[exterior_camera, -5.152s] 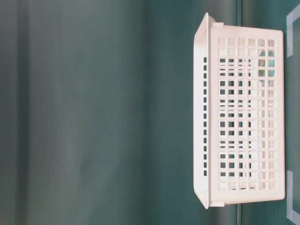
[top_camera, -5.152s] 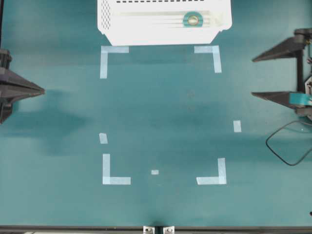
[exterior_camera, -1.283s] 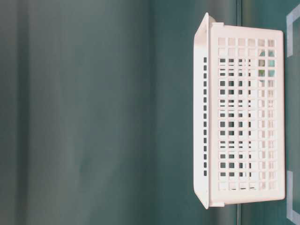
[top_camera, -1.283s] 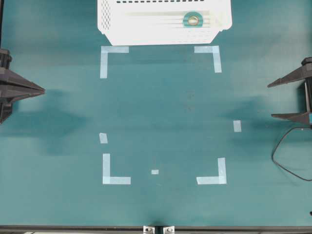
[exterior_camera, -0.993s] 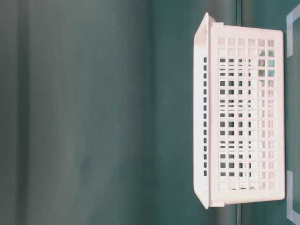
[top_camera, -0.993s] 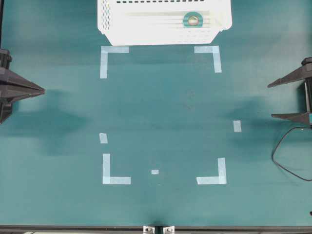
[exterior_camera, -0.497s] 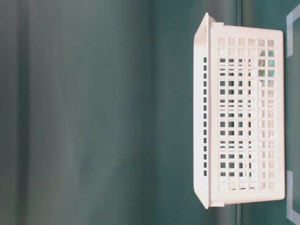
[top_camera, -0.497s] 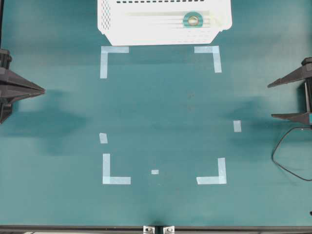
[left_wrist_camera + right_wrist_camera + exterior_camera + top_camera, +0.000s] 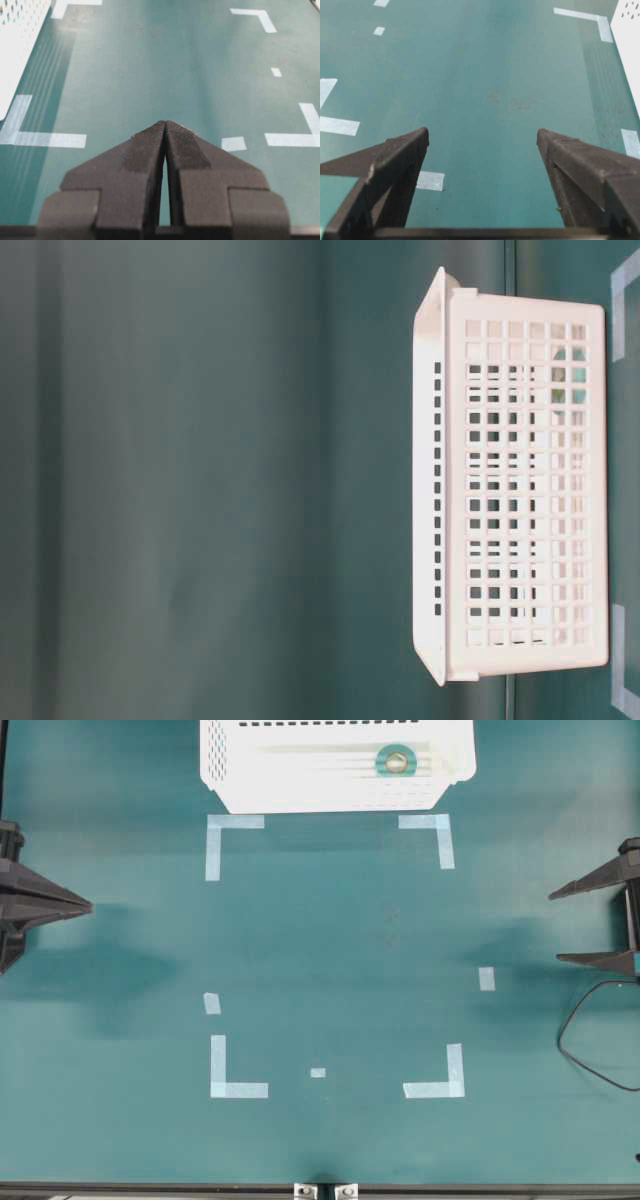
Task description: Put the tape into the white basket.
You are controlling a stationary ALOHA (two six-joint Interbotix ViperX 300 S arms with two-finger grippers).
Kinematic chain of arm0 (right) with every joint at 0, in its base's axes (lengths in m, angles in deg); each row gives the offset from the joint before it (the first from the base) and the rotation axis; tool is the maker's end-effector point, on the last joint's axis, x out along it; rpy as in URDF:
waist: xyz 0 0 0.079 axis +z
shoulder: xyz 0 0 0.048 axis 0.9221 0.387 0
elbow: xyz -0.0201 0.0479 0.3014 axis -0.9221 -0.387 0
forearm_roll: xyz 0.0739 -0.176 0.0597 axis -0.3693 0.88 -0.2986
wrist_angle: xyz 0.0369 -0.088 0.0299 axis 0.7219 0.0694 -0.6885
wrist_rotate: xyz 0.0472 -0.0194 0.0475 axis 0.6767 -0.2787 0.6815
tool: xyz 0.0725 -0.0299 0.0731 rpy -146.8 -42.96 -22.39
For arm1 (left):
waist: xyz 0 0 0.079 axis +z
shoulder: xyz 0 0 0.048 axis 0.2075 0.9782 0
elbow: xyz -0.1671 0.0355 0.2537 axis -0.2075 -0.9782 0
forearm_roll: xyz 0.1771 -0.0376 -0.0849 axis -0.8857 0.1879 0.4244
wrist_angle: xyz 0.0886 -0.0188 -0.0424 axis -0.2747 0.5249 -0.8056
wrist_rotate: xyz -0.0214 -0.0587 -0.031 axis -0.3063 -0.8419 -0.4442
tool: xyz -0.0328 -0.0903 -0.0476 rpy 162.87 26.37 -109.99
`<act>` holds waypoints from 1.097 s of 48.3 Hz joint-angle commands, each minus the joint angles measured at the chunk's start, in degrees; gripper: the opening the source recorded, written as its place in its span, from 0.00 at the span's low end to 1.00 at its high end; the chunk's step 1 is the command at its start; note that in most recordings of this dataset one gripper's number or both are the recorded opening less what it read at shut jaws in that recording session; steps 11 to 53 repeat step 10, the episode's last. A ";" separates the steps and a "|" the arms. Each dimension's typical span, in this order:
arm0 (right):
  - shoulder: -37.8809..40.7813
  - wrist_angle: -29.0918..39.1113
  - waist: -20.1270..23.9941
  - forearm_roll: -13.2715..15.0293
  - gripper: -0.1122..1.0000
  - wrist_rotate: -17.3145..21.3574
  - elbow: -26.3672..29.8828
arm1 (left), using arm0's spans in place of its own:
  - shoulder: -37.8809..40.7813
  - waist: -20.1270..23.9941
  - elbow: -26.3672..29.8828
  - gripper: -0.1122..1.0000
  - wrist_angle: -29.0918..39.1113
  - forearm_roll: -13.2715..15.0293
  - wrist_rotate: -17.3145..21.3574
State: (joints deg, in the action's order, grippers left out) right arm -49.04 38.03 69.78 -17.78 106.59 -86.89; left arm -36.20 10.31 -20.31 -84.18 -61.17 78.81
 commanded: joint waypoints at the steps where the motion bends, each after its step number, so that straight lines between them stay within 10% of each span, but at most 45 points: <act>1: 0.35 -0.62 -0.09 0.88 0.95 0.00 -0.79 | 0.53 -0.09 0.79 0.00 -0.62 0.00 0.09; 53: 0.35 -0.62 -0.09 0.88 0.95 0.00 -0.88 | 0.53 -0.09 0.79 0.00 -0.62 -0.09 0.09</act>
